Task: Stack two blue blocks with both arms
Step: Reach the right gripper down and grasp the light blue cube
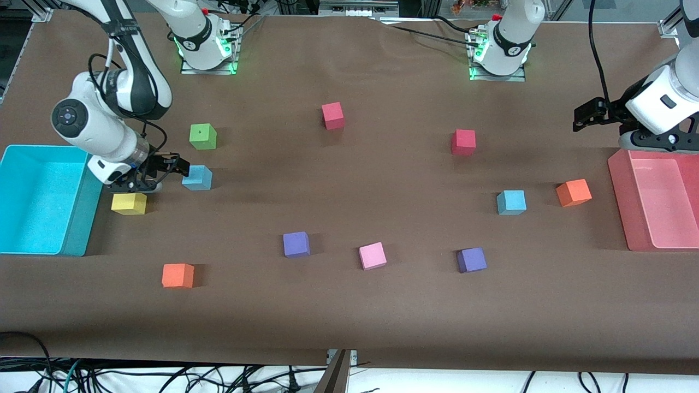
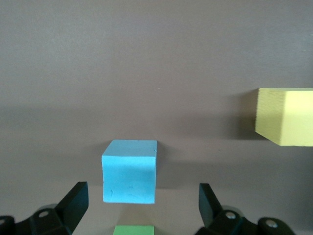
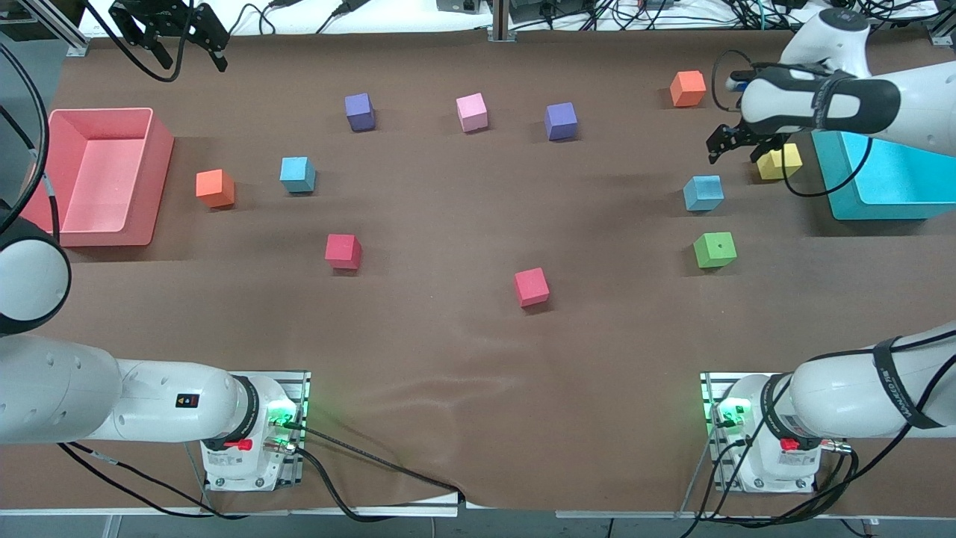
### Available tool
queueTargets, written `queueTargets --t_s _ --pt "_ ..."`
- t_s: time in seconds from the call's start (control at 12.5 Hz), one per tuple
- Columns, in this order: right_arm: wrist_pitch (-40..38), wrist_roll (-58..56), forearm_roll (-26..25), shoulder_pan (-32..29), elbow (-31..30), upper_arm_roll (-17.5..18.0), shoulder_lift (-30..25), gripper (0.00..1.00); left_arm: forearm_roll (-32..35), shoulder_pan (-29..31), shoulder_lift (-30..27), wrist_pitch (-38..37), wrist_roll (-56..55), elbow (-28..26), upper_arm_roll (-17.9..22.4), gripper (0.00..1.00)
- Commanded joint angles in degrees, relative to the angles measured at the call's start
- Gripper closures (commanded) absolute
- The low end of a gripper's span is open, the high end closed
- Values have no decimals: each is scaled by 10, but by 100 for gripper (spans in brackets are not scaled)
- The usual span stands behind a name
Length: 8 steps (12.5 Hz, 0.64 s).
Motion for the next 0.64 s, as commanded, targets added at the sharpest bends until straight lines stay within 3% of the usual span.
queueTargets --t_s 0.0,0.56 --pt "52 -1 5 1 -29 12 8 0 -12 4 8 -9 -5 16 -3 0" --pt "116 -1 5 2 -53 15 51 0 -12 3 8 -11 -6 20 -3 0"
